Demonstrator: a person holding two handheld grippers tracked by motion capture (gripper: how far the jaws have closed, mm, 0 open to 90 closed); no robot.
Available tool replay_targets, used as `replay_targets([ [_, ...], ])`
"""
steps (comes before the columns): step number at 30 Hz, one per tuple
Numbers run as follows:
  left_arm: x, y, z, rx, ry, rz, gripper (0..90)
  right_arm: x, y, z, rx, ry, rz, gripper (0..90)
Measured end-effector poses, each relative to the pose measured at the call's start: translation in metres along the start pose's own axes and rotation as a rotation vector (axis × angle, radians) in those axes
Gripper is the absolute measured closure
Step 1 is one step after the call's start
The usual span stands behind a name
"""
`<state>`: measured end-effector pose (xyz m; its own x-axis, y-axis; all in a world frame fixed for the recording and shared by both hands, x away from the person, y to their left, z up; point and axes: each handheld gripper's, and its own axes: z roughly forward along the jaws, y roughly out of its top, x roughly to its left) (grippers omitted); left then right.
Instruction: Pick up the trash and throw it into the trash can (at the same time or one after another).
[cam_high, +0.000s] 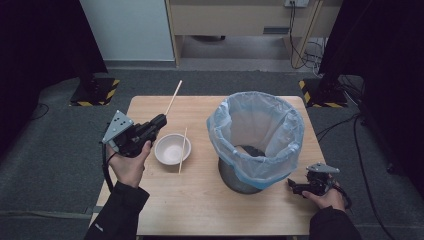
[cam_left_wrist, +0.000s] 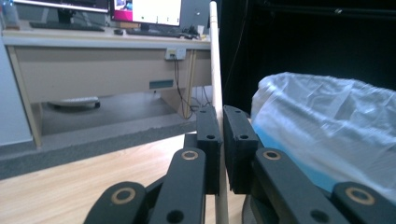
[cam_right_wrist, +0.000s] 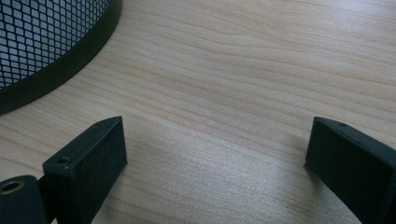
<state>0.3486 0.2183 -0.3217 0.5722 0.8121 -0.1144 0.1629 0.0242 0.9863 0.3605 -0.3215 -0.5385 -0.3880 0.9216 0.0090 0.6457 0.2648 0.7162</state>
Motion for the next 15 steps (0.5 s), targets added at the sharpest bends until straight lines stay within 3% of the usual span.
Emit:
replay_targets([
  [15, -0.03, 0.037, 0.013, -0.082, -0.081, 0.027, 85.5, 0.0, 0.0, 0.0, 0.0, 0.001, 0.0, 5.5],
])
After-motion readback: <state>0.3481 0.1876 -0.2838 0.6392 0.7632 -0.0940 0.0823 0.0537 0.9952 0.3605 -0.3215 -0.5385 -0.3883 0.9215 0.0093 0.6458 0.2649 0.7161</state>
